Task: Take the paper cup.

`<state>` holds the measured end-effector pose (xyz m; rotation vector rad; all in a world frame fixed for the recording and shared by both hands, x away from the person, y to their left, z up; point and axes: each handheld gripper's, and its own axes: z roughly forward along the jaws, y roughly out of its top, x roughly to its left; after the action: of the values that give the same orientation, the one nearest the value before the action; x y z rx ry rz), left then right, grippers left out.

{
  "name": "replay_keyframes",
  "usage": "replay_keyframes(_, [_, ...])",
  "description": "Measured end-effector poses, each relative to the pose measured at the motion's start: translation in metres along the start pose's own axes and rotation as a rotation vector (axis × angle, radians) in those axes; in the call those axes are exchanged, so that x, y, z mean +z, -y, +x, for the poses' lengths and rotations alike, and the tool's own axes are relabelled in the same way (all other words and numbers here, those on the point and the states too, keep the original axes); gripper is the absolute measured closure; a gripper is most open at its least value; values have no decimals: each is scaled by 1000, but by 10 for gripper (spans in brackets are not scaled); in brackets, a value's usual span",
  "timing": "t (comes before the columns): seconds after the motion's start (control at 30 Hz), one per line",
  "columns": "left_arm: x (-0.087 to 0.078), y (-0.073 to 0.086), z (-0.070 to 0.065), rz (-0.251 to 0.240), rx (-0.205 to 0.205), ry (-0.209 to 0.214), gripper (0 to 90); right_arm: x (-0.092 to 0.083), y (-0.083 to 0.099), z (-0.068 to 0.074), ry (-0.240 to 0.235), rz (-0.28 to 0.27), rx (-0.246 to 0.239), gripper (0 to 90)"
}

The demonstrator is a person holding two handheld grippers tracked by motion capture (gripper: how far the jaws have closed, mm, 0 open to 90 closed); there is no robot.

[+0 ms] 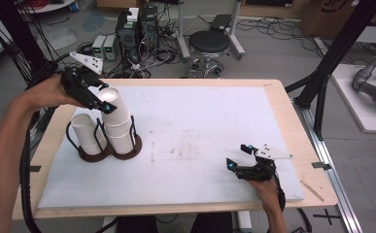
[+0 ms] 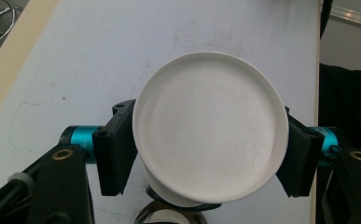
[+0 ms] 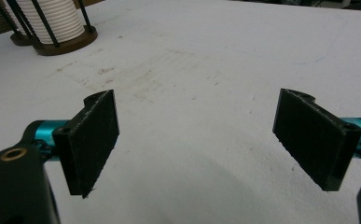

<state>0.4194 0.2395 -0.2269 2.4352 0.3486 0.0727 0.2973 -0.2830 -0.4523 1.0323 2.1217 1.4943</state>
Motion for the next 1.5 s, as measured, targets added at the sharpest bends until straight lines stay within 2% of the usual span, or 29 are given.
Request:
replay_keyframes(0.13, [-4, -2, -1, -22, -5, -8, 319, 0, 0, 0, 0, 2, 0, 148])
replay_keyframes(0.23, [-8, -4, -1, -20, -7, -16, 320, 0, 0, 0, 2, 1, -3, 147])
replay_keyframes(0.47, [-21, -10, -4, -64, -1, -35, 320, 0, 0, 0, 1, 1, -2, 147])
replay_keyframes(0.73, [-36, -11, -7, -111, -15, -66, 320, 0, 0, 1, 3, 1, -3, 147])
replay_keyframes(1.03, [-41, -10, -10, -146, -32, -75, 320, 0, 0, 1, 3, 2, -7, 148])
replay_keyframes(1.27, [-46, -10, -18, -190, -30, -88, 321, 0, 0, 1, 0, 5, -5, 147])
replay_keyframes(1.5, [-49, -5, -29, -238, -47, -112, 320, 0, 0, 1, 0, 8, -5, 148])
